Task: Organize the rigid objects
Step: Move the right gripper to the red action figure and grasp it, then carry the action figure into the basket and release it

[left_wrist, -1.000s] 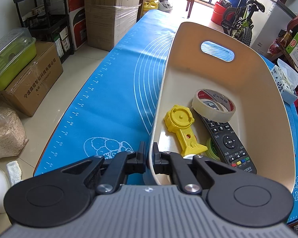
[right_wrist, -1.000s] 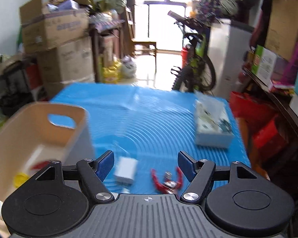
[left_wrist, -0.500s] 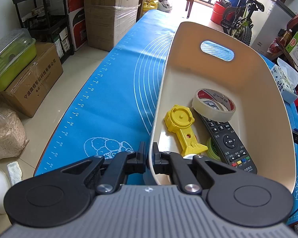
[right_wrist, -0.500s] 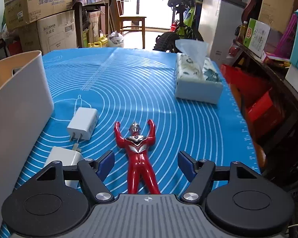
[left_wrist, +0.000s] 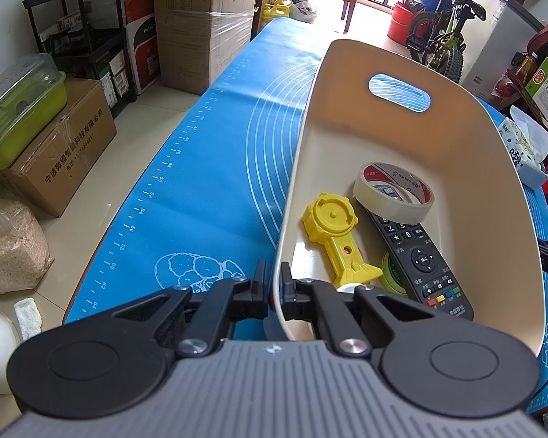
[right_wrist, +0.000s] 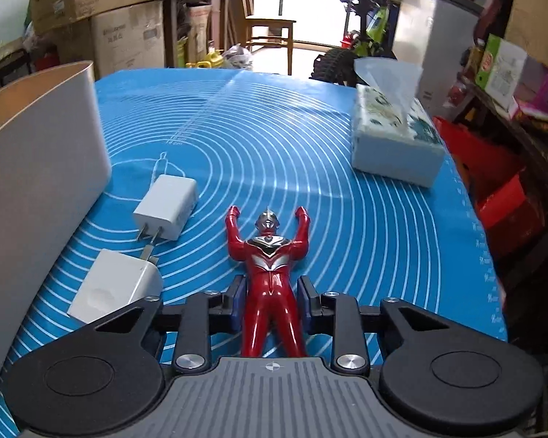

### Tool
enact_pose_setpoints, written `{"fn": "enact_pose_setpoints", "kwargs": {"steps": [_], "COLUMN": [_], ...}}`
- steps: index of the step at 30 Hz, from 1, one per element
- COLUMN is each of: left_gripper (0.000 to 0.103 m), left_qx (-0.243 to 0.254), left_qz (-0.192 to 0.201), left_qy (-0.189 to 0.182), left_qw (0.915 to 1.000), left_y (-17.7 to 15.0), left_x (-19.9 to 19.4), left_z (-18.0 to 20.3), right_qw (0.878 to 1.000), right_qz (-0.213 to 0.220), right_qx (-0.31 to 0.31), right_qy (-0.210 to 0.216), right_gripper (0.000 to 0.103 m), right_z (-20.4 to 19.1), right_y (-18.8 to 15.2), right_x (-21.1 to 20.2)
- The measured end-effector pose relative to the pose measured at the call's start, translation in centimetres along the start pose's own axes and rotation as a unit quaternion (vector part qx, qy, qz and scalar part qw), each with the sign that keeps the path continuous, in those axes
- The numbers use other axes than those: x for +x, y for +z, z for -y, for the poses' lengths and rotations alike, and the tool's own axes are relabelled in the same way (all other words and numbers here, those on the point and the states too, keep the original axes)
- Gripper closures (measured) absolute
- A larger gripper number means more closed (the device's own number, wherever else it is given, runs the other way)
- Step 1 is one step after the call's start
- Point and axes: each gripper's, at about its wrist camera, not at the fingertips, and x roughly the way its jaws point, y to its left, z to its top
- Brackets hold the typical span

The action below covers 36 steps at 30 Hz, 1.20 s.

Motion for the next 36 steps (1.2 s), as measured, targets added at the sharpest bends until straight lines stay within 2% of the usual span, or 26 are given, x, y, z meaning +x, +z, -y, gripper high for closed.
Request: {"fn": "enact_pose_setpoints", "kwargs": {"steps": [10, 19, 29, 36], "left_gripper": [0.096, 0.096, 0.096, 0.096], "left_qx": [-0.001, -0.001, -0.002, -0.004], "left_qz": [0.0, 0.0, 0.0, 0.0], "left_qy": [-0.001, -0.001, -0.001, -0.002], "left_qw": [1.0, 1.0, 1.0, 1.0], "left_y": [0.0, 0.0, 0.0, 0.0], "left_x": [0.0, 0.0, 0.0, 0.0], "left_z": [0.0, -0.1, -0.1, -0.1], "right_qw": [0.999, 0.997, 0.996, 0.994], "right_qz": [0.038, 0.076, 0.089, 0.109], "right_qx": [0.012, 0.025, 0.021, 0.012], "right_qy": [-0.008, -0.007, -0.003, 0.012], "right_gripper": [0.066, 0.066, 0.066, 0.066], "right_z": [0.1, 0.4, -0.1, -1.4], "right_y": [-0.2, 1.1, 1.9, 3.5], "right_x": [-2.3, -5.1, -6.3, -8.6]}}
